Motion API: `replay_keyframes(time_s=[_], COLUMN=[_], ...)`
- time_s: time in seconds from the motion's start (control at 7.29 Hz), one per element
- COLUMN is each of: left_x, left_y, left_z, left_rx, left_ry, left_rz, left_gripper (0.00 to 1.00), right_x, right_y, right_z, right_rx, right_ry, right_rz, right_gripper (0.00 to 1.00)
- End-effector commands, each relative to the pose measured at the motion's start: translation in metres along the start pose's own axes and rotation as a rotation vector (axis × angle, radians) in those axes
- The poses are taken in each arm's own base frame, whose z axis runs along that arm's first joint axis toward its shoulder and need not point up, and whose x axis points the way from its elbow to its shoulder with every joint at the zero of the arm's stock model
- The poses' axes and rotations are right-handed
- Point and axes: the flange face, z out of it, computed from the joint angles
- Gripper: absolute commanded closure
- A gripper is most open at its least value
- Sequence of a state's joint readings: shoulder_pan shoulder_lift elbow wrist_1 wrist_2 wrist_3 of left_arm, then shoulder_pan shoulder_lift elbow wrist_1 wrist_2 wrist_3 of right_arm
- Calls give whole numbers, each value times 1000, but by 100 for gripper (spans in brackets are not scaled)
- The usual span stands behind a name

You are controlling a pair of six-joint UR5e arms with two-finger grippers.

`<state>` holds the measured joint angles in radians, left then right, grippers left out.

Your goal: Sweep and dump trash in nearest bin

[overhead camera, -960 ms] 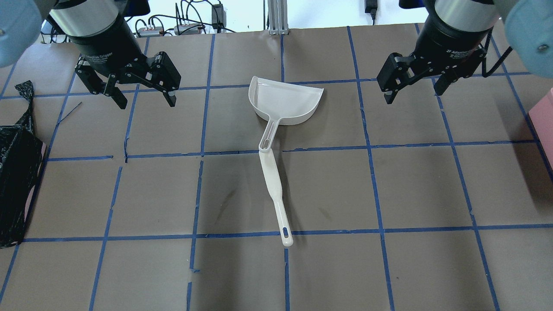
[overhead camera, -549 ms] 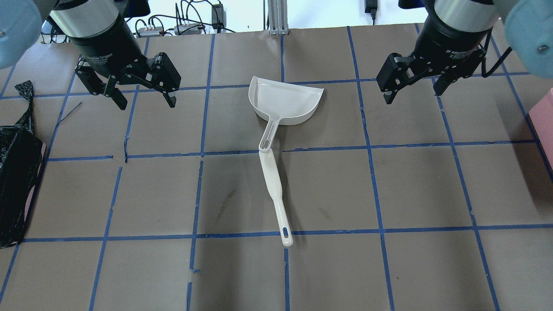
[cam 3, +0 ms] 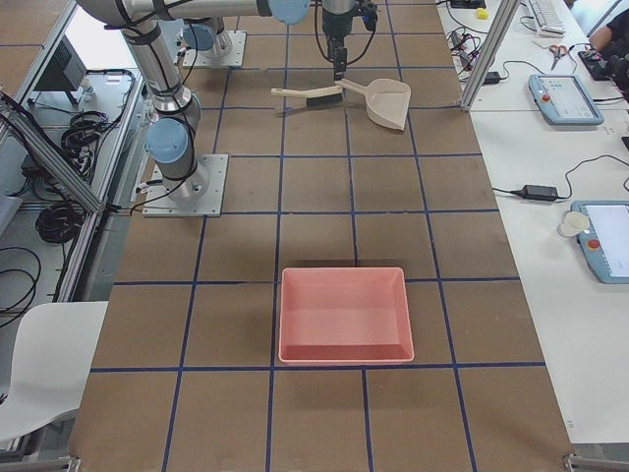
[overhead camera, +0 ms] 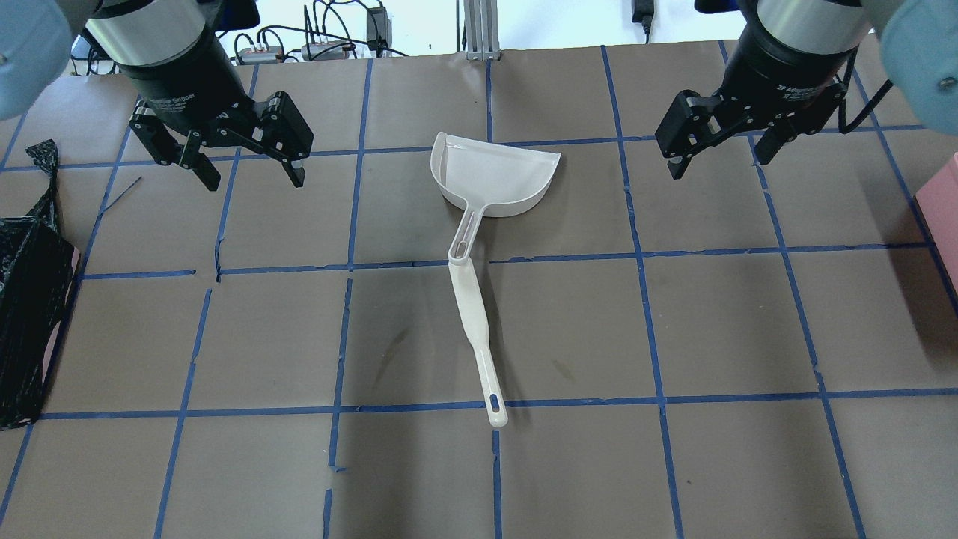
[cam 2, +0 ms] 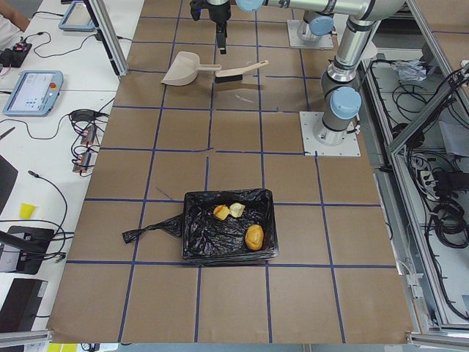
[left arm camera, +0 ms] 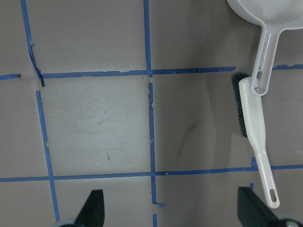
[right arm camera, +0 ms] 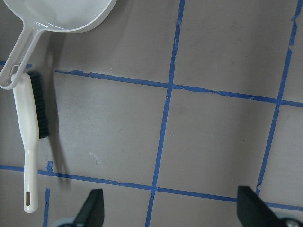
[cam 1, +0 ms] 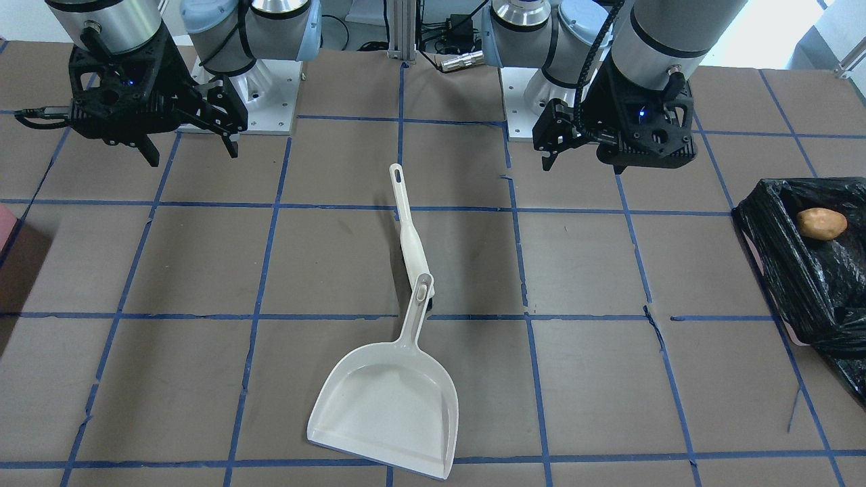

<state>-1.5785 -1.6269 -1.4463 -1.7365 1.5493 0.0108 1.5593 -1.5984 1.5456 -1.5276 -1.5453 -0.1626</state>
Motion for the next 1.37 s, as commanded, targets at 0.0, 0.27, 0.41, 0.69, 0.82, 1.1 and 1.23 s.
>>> replay_keyframes(time_s=[0.0,0.27,0.41,0.69,0.82,1.1,1.23], left_x=[0,0,0,-3,-4,-2,-2], left_y=[0,-2,-2,-3,-4,-3,-3], left_z=[-1,1,-6,1,2,3,3], left_rx=[2,-2,10,-4,-6,-6,-6], left_ry=[0,-1,-2,-32,-47,-43,-48], left_rz=[0,0,-1,0,0,5,5], left_gripper=[0,0,0,0,0,0,0], right_x=[0,0,0,-1,1,2,2], right_y=[0,0,0,-1,-1,-3,-3], right_z=[0,1,1,1,1,3,2], right_rx=[0,-3,-2,3,-1,-1,0], right_ry=[-1,-1,-1,0,1,1,4], right_rz=[1,-1,-1,-2,1,2,2], right_gripper=[0,0,0,0,0,0,0])
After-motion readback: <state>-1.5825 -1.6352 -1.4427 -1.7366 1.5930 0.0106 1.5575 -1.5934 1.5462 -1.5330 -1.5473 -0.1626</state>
